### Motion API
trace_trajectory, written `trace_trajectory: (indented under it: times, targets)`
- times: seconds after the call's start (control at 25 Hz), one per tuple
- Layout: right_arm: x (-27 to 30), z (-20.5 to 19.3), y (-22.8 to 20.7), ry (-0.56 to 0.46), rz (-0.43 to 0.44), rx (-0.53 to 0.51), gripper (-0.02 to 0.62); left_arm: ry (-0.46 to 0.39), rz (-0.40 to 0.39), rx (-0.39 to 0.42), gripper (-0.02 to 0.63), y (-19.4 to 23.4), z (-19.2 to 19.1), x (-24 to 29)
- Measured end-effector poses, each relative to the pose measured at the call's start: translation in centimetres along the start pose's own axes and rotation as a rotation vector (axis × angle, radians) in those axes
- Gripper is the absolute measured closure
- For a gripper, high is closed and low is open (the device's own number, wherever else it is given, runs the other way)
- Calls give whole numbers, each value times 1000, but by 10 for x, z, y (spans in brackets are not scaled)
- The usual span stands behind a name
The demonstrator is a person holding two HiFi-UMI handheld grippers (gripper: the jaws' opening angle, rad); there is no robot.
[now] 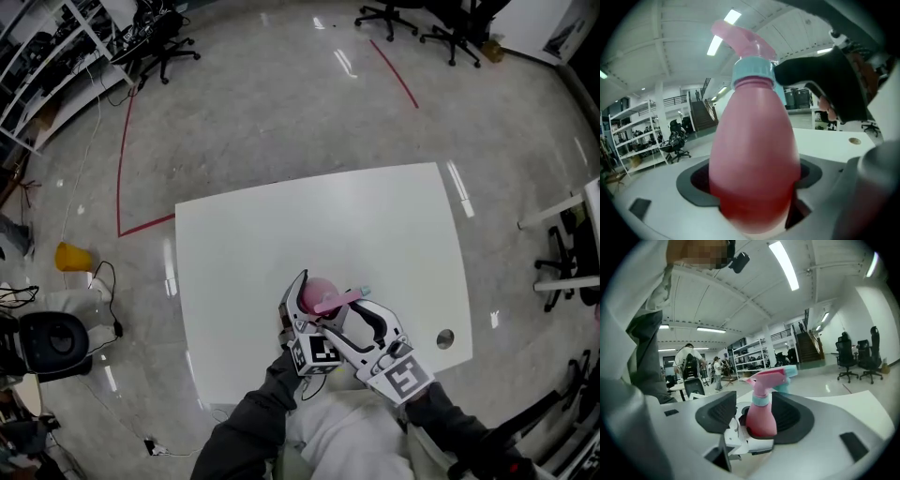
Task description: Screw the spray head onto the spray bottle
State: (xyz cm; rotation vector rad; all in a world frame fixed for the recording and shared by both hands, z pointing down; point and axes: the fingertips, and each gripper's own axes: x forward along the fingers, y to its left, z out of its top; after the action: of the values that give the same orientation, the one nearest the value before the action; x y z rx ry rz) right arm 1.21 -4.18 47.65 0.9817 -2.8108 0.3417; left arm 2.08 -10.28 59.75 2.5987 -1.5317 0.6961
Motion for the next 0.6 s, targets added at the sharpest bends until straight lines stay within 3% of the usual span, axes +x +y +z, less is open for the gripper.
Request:
trace_trajectory:
  times: [0.16,0.28,0.32,0.52,0.6]
  targets:
    - [12,13,6,-7,-28,-104,387,-1,16,57,156,-1,13,-21]
    - [11,27,12,-54,-52,-170,395,-44,-1,52,156,-7,24,-32]
    - [9,30,14,-69,-52,-176,450,-69,-12,39,156,-8,30,-35]
    - [-3,33,40,-35,158,-310,462,-136,-172,-40,156,-20,50,-55]
    - [-3,40,37,3,147,-324,462,-92,-180,-55,156,-20,51,-61]
